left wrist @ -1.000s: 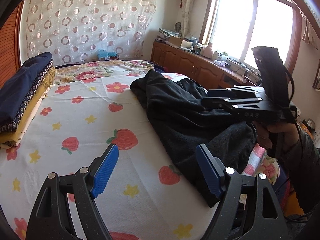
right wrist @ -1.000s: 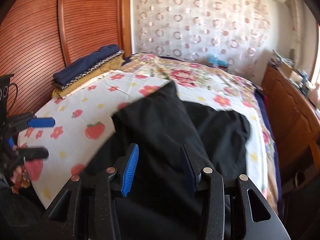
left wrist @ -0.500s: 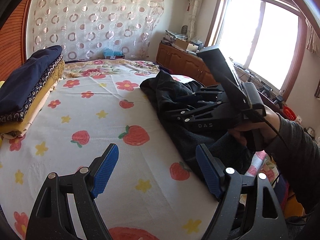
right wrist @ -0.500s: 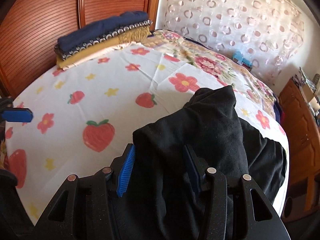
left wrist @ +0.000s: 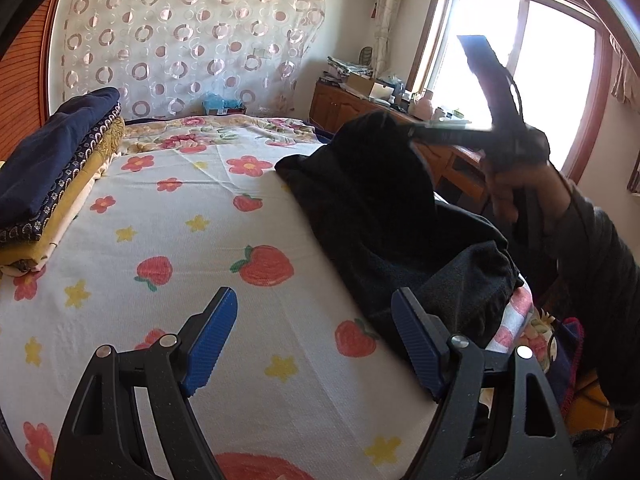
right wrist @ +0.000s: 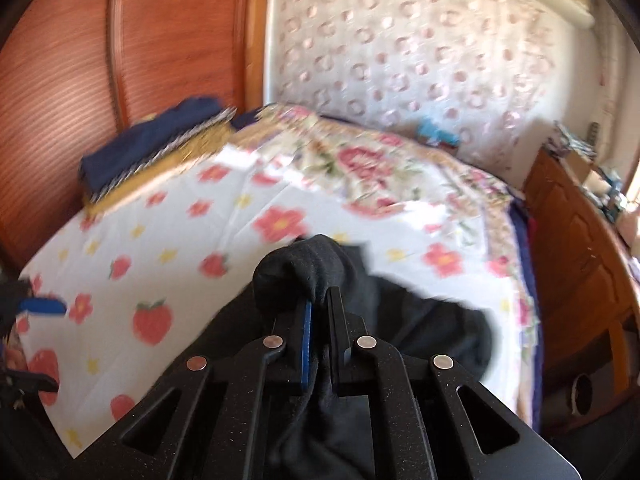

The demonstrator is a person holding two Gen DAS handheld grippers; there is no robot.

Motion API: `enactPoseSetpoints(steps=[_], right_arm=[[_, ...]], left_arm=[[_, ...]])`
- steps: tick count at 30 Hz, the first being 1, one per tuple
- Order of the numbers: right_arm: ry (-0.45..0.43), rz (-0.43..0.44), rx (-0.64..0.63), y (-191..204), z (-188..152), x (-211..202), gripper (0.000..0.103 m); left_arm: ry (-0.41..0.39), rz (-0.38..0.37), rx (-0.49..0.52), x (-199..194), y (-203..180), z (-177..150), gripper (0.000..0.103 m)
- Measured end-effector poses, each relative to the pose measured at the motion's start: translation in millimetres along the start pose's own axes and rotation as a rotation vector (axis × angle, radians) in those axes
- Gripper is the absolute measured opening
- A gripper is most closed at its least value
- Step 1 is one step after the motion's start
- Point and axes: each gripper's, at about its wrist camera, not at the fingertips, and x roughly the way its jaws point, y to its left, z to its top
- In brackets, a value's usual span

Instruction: Fold small clothes

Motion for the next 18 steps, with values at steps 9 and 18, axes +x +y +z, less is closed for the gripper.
enactPoseSetpoints(steps=[9,18], right_arm=[[0.076,-0.217,0.134,-93.2,7.3,17.7,0.006],[0.159,-0.247,0.213,-92.7,-10.9,43.2,0.027]], left_arm=[[0.015,-0.006,0.011,5.0,-4.6,-1.9,0.080],[0.036,-0.015,0.032,9.8,-12.1,-4.7,0.080]])
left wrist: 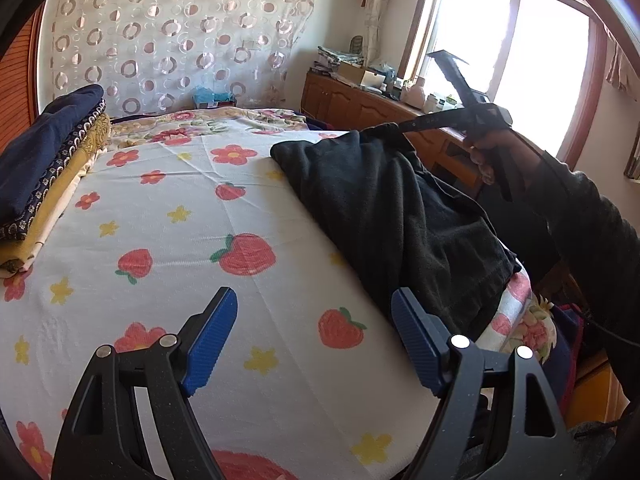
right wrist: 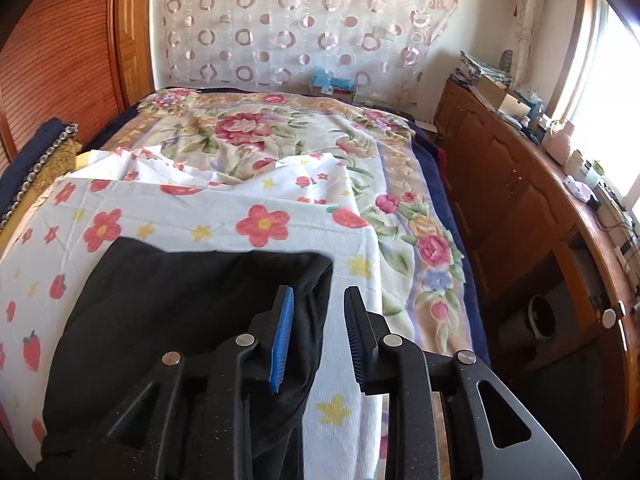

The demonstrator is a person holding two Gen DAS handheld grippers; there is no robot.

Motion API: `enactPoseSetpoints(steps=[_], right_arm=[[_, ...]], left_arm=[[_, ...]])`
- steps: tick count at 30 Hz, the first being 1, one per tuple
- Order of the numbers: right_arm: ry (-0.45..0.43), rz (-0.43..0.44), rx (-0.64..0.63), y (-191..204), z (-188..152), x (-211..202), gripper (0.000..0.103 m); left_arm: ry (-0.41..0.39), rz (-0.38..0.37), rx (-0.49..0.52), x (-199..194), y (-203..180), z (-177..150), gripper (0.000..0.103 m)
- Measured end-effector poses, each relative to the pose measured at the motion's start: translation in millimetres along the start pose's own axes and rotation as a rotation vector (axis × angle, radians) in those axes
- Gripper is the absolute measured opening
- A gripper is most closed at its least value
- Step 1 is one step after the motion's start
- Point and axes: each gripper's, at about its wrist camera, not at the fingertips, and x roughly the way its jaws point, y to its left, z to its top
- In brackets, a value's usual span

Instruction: Fold small clothes

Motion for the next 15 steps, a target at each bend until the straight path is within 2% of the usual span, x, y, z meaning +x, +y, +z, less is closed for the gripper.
enactPoseSetpoints(steps=[4,9,13,15], right_arm=[[-0.044,0.028,-0.042,3.1,-32.9,-36.2,0.028],[-0.094,0.100,-0.056,-2.1,-111.7,-88.3,0.028],[-0.059,0.120,-0.037,-12.4,-164.0,-106.9,0.028],[-0.039,0.107,-0.024,-20.1,-178.7,-109.5,0.028]], left_arm=[[-0.001,-0.010,0.005,1.2,-4.8,0.6,0.080],[0.017,-0.028,0.031,8.2,-18.3,2.1,0.080],[0.036,-0.041,0.064,14.2,-31.9,2.3,0.080],[0.056,-0.041,0.079,20.2,-39.0,2.7,0.080]])
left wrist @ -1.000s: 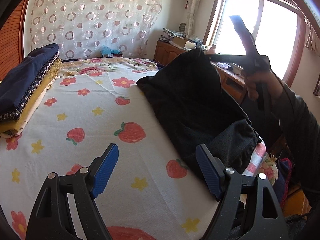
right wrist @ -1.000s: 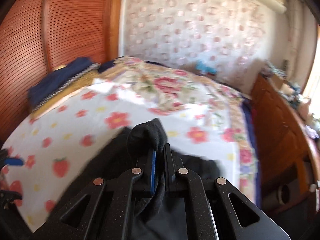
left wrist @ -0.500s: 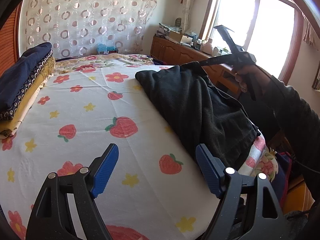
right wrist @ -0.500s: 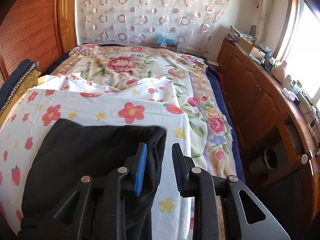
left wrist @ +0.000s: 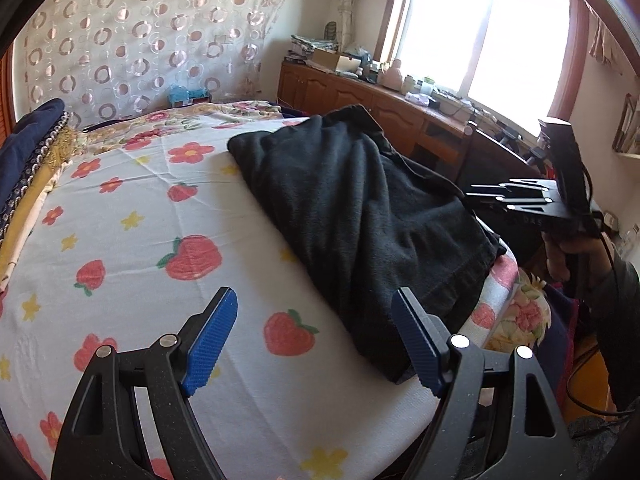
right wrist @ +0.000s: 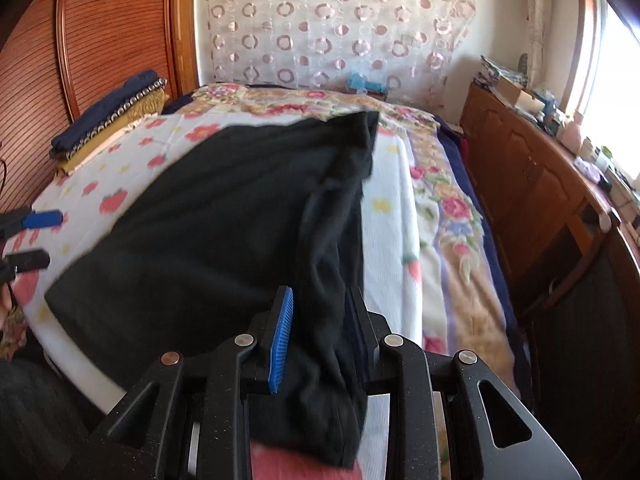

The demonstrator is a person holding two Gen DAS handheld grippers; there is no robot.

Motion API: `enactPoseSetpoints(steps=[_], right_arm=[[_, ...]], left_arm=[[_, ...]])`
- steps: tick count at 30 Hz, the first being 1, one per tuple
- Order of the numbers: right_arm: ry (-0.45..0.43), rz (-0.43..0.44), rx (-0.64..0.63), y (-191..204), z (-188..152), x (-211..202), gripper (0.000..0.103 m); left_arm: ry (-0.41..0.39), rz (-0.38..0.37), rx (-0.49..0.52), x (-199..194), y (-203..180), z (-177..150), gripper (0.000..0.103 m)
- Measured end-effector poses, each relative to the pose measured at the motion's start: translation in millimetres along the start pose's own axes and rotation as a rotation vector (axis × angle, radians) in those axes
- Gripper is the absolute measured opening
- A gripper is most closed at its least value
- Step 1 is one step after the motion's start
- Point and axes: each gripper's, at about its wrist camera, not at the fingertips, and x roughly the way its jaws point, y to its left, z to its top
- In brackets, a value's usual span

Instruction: Fold small clothes

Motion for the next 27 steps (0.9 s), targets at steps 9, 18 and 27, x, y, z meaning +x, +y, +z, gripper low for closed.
enactPoseSetpoints(steps=[9,18,27], right_arm=[[0.007,0.047,0.068,-13.2,-30.4,-15.1,0.028],[-0.019,0.094,0.051,1.4,-30.9,-18.5,0.006],[-0.021,0.043,0.061,-8.8,-41.2,-54.0,0.006]], left_arm=[[0.032,0.006,0.034,13.3,-18.5,8.2,0.080],[0.070,0.007,0.042,25.6,-24.8,6.2,0.080],[0.059,-0.004,0.023,23.2,-23.1,3.6,0.080]])
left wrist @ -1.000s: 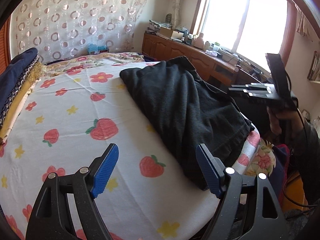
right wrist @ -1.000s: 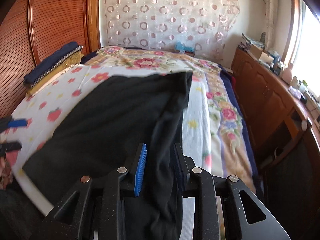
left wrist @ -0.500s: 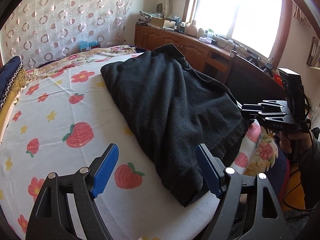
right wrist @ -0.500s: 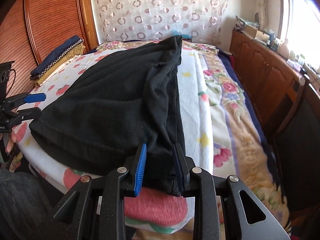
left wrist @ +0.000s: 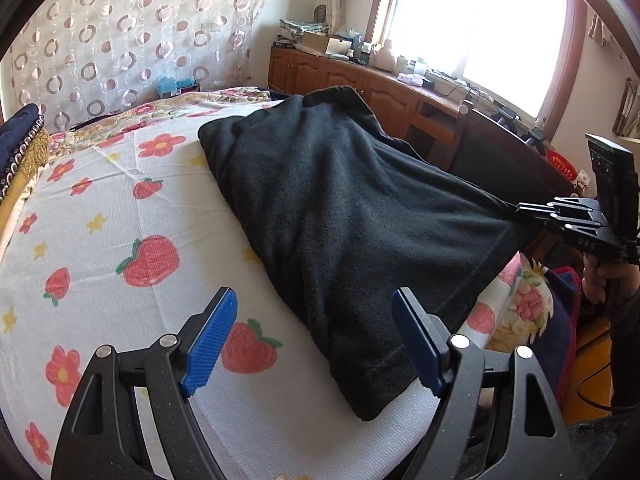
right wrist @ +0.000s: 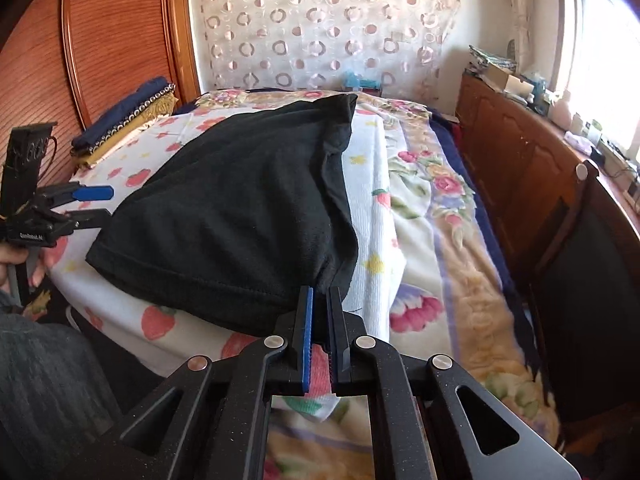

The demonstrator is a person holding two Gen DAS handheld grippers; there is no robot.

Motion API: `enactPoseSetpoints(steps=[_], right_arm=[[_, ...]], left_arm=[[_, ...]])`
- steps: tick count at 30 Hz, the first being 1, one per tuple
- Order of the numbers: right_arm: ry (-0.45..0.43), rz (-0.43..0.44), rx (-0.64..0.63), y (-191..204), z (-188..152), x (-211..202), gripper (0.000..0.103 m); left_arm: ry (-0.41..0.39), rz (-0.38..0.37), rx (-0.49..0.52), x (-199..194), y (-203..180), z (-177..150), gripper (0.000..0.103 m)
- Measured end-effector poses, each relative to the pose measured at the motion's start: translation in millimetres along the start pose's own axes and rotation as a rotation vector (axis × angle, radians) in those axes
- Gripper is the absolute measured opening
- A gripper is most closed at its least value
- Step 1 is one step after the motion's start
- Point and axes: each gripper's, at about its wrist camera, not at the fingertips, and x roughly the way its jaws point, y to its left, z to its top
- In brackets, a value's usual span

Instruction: Fold small clothes

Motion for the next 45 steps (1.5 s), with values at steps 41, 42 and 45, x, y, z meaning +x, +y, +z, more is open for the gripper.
enactPoseSetpoints(steps=[41,42,45], right_arm=[[-0.017,-0.044,0.034,-1.0,11.7,42.1,0.044],[-0.010,-0.038,0.038,-0.9,3.5,39.4,0.046],[0.013,-0.026,0.040,-1.4,-10.7,32.3,0.052]], left_arm=[[0.048,-0.001,-0.053,10.1,9.9,-14.4,0.080],[0.047,-0.005,-0.055,9.5,10.4,-14.5,0.080],[0.049,-0.038,-0.060,6.0,10.6,-16.6,0.079]])
